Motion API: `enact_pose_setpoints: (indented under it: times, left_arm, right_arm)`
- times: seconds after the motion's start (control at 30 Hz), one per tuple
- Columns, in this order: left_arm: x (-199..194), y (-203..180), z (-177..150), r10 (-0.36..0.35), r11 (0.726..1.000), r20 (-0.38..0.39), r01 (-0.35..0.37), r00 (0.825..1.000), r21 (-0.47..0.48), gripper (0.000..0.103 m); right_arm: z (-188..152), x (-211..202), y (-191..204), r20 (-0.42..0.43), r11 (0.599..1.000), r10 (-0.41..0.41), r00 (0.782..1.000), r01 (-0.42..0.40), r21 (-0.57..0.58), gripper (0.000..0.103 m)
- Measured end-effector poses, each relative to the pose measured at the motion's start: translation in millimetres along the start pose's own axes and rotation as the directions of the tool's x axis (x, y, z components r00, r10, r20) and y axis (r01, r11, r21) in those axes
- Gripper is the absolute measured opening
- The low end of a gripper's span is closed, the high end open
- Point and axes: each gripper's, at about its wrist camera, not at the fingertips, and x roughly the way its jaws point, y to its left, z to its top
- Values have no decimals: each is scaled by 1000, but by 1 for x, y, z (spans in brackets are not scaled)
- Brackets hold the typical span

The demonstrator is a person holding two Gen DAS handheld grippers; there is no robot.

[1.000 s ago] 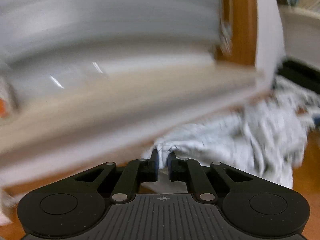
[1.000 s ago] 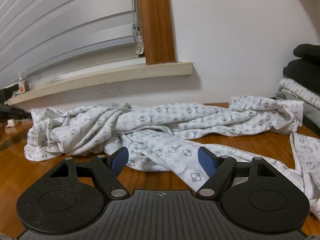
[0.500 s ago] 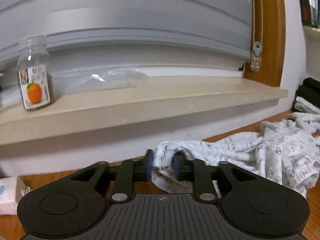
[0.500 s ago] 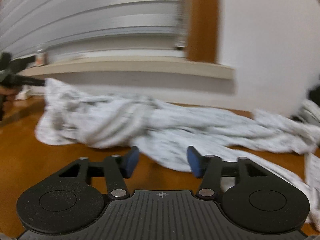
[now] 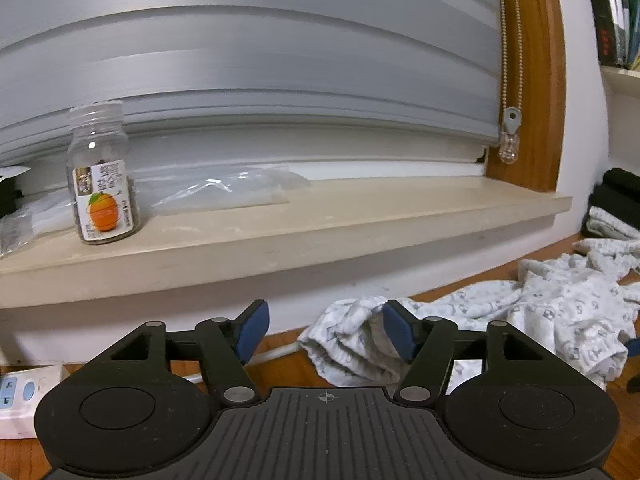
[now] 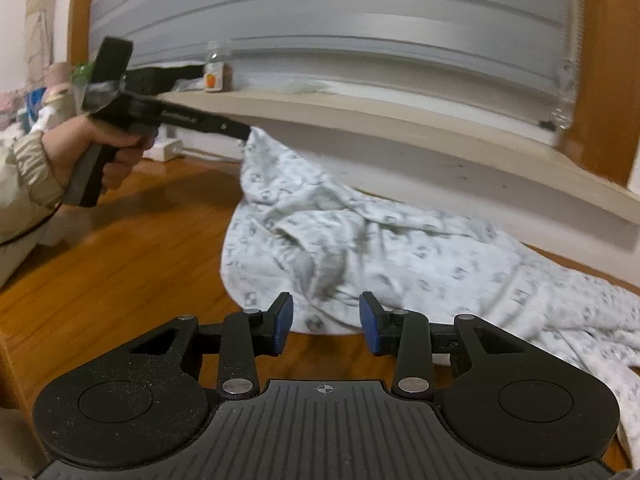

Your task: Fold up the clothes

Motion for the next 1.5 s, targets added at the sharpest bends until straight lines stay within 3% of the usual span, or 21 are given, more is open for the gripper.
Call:
enact_pose_setpoints:
  times: [0.27,0.3,0.33,0.37,0.63,0.8,0.93,1.0,1.03,1.1,1.17,1.27,1.5]
  left_arm:
    - [5,-1,-2,-21,1000,-26,21,999,-1,69]
    - [6,-1,-3,-23,1000,-28,23,999,2,69]
    - [6,-2,-3,-30,1000,-31,30,999,3,69]
    - [6,-2,-3,-36,999,-35,36,999,4,70]
    - [5,-5,-4,-65,998,-37,65,997,14,72]
    - [8,-6,-5,-78,997,-46,79,996,20,73]
    - [10,-8,-7,-80,996,-57,82,995,34,73]
    - [10,-11,-7,-84,995,-58,87,995,47,69]
    - [10,-11,-8,-83,995,-63,86,995,54,62]
    - [11,-13,-10,-80,994,-73,85,994,67,41]
    - [15,-12,-12,-63,995,-104,70,993,72,12]
    - [17,-9,-13,-28,997,-111,36,993,71,8]
    - [6,-8,-7,-66,997,-54,68,996,45,11]
  right_arm:
    - [15,31,3,-28,997,-68,997,67,-39,40]
    - [17,35,2,-35,997,-74,997,72,-41,37]
    - [17,37,1,-37,997,-70,997,68,-37,18]
    - [19,35,-3,-27,997,-67,997,66,-27,6]
    - [55,-29,-43,140,989,-151,979,148,30,5]
    - [65,-50,-79,158,970,-241,957,233,69,5]
    - [57,-69,-96,146,966,-242,959,224,131,5]
    - [52,-73,-93,122,970,-226,966,211,125,5]
    - [49,-73,-91,108,972,-218,970,206,116,5]
    - [43,-73,-85,75,977,-196,978,188,101,5]
    - [37,-68,-78,42,983,-163,986,159,95,5]
    - [26,-60,-68,-5,988,-137,991,137,75,5]
    - [16,-48,-65,-36,987,-144,989,146,73,5]
